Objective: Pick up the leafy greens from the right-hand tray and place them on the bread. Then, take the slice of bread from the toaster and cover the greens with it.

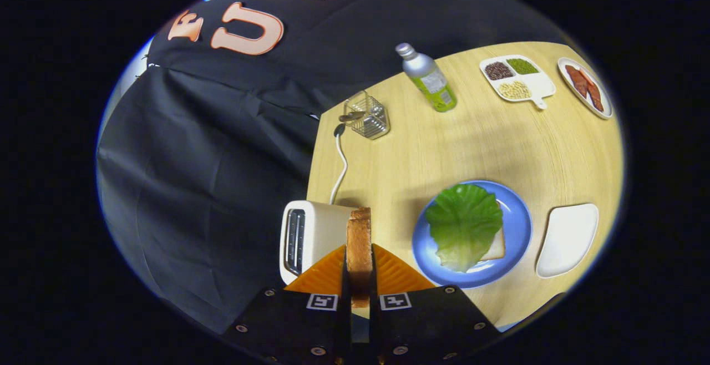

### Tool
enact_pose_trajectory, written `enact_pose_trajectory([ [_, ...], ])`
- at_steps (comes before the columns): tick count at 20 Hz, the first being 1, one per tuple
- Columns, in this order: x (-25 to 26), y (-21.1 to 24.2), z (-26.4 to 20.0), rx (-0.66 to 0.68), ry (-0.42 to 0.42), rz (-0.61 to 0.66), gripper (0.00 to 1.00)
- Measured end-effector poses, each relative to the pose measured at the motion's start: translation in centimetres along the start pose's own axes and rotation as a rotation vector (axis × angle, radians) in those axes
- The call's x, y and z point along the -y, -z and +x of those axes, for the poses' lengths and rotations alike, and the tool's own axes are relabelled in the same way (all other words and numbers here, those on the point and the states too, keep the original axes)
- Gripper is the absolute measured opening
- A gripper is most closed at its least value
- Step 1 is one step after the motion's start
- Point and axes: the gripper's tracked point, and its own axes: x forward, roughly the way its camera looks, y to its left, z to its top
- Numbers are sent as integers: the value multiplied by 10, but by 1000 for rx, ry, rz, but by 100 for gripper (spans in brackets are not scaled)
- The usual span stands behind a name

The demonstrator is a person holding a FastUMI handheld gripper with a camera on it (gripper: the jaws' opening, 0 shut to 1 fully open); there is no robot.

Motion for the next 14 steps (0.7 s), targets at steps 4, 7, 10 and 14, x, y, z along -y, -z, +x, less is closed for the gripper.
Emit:
enact_pose_trajectory([
  [4, 35, 7, 9, -3, -32, 46, 13],
  [7, 59, 12, 20, -12, -21, 59, 13],
  [10, 81, 18, 32, -19, 0, 62, 13],
  [14, 112, 26, 45, -22, 61, 41, 13],
])
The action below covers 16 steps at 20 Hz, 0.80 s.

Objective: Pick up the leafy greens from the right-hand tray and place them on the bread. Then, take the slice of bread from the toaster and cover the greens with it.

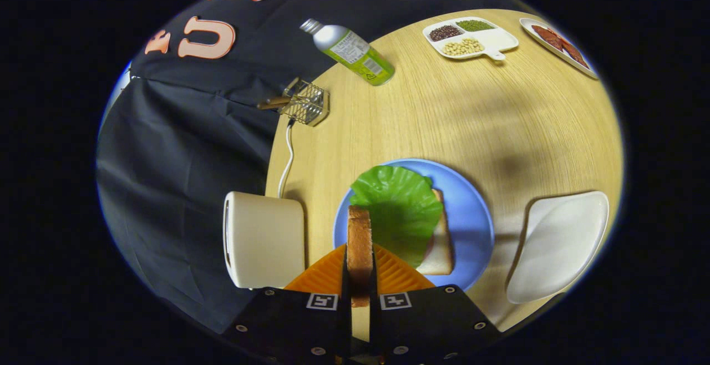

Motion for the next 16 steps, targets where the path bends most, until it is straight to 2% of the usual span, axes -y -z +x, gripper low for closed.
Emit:
enact_pose_trajectory([
  [3, 12, -2, 4, 22, 47, -45, 18],
  [6, 26, -9, -4, 76, 109, -100, 43],
  [7, 24, -14, -11, 104, 108, -111, 46],
  [8, 21, -22, -20, 147, 105, -125, 58],
  [10, 18, -44, -45, 238, 114, -159, 73],
  [12, 12, -65, -78, 337, 138, -202, 83],
  [16, -10, -105, -162, 562, 170, -301, 95],
])
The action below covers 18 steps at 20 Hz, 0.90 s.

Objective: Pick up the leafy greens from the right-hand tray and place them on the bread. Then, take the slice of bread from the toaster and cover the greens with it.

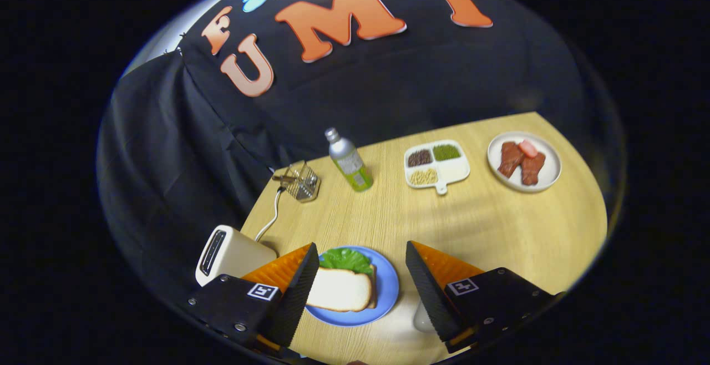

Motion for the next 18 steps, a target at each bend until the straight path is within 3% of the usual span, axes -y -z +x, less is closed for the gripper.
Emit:
enact_pose_trajectory([
  [10, -4, -163, -147, 426, 154, -189, 98],
  [18, -13, -240, -231, 747, 285, -310, 98],
])
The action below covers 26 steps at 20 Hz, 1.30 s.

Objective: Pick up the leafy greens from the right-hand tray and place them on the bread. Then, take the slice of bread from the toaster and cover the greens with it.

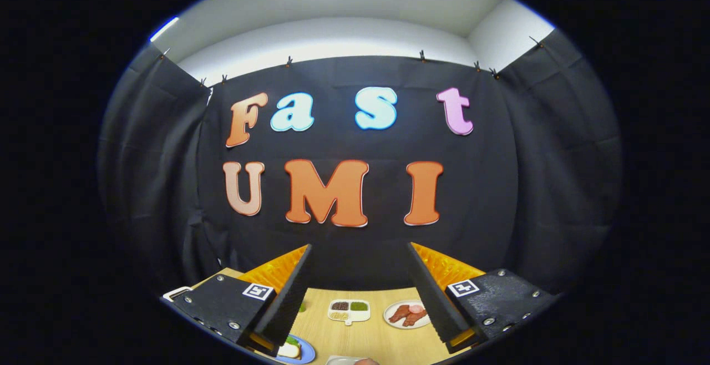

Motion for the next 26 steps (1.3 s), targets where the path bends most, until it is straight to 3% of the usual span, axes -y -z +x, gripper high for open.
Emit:
enact_pose_trajectory([
  [7, 9, -30, -18, 77, 16, -3, 98],
  [26, 11, -37, -20, 93, 15, 12, 98],
])
